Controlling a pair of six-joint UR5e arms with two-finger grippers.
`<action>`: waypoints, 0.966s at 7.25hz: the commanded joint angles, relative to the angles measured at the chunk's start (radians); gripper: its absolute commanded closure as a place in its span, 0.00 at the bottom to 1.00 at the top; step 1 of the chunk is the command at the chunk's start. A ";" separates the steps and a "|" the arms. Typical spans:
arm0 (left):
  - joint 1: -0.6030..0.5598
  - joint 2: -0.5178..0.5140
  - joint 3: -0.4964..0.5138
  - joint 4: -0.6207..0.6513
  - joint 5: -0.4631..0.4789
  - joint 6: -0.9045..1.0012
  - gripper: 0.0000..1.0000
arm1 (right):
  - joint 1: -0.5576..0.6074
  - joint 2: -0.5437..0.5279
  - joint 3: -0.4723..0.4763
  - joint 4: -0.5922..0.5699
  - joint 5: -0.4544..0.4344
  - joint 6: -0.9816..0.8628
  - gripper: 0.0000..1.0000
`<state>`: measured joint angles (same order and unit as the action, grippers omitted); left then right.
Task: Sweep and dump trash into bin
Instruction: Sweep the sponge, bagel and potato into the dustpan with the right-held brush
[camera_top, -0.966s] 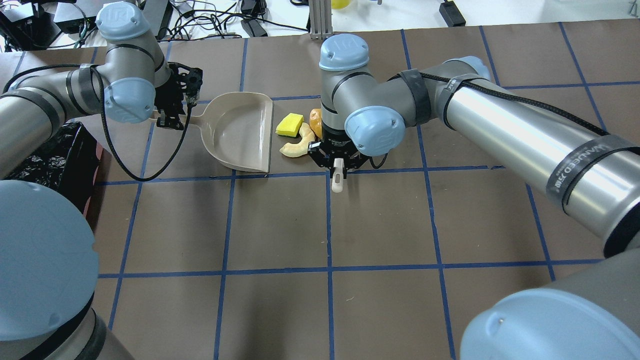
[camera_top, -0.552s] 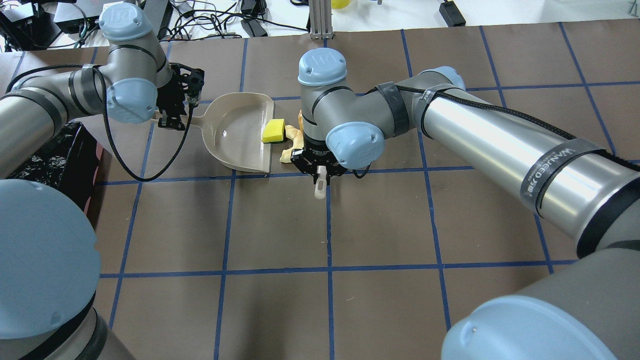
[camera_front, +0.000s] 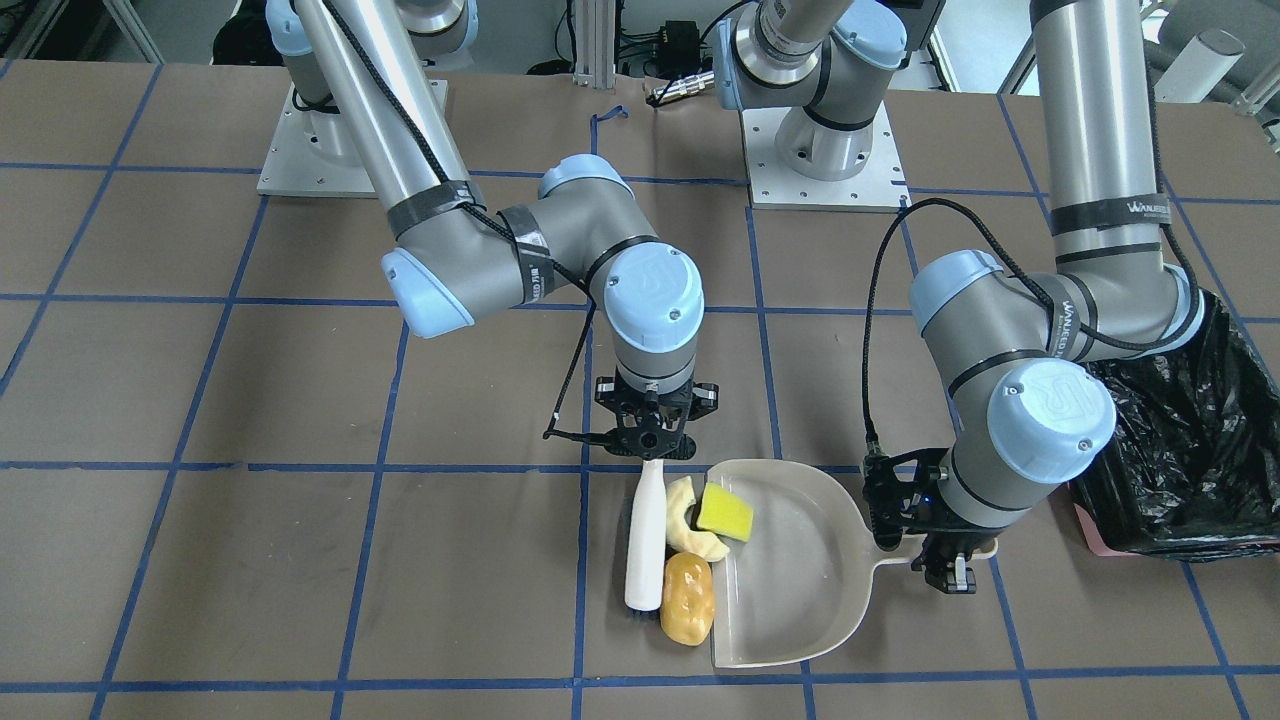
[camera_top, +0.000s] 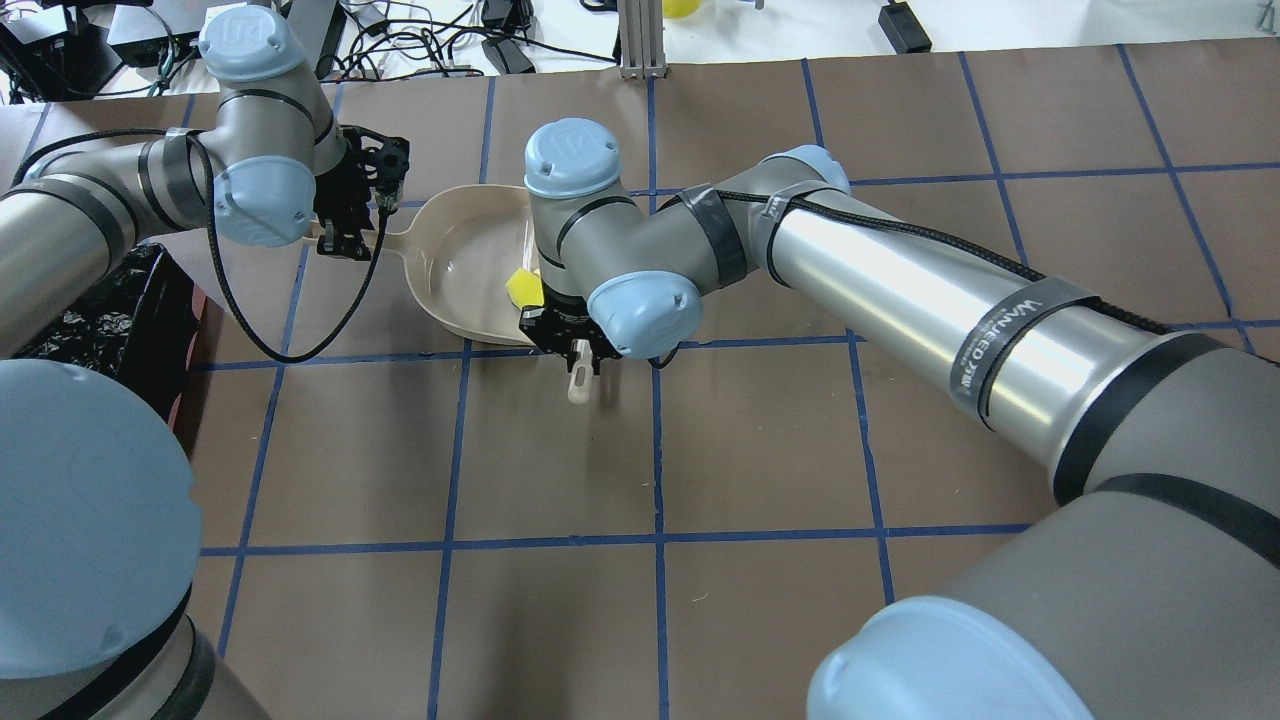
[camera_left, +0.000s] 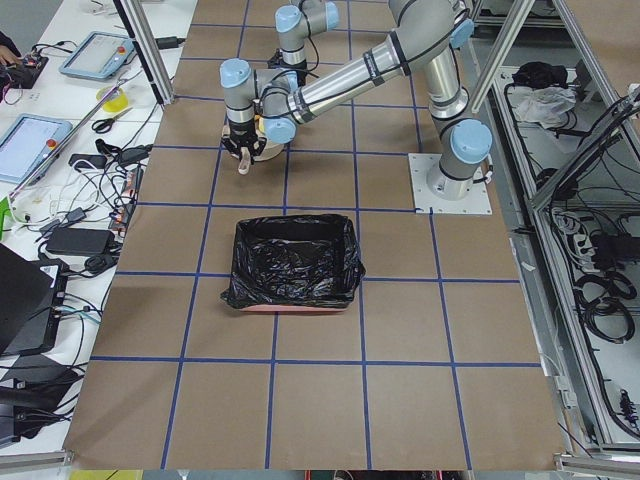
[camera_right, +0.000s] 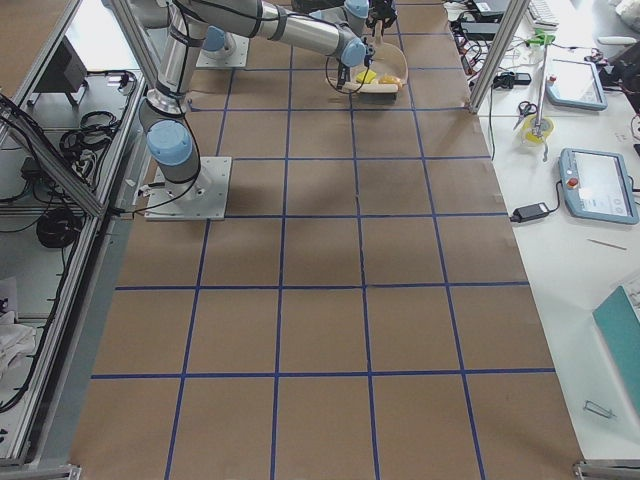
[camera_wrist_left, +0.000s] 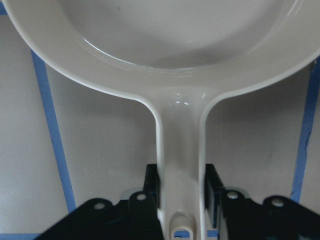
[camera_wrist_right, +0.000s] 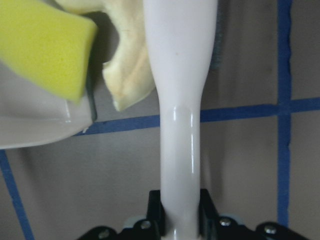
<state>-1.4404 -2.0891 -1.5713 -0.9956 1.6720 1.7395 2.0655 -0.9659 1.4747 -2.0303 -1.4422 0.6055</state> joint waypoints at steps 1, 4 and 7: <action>0.000 0.001 0.001 0.000 0.000 0.000 1.00 | 0.051 0.052 -0.079 -0.001 0.003 0.069 1.00; 0.000 0.003 0.001 0.000 0.002 0.000 1.00 | 0.084 0.056 -0.129 -0.002 0.083 0.111 1.00; 0.000 0.001 0.001 0.000 -0.002 0.000 1.00 | 0.111 0.055 -0.161 -0.007 0.146 0.204 1.00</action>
<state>-1.4404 -2.0865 -1.5708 -0.9955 1.6722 1.7395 2.1652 -0.9105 1.3323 -2.0381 -1.3153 0.7669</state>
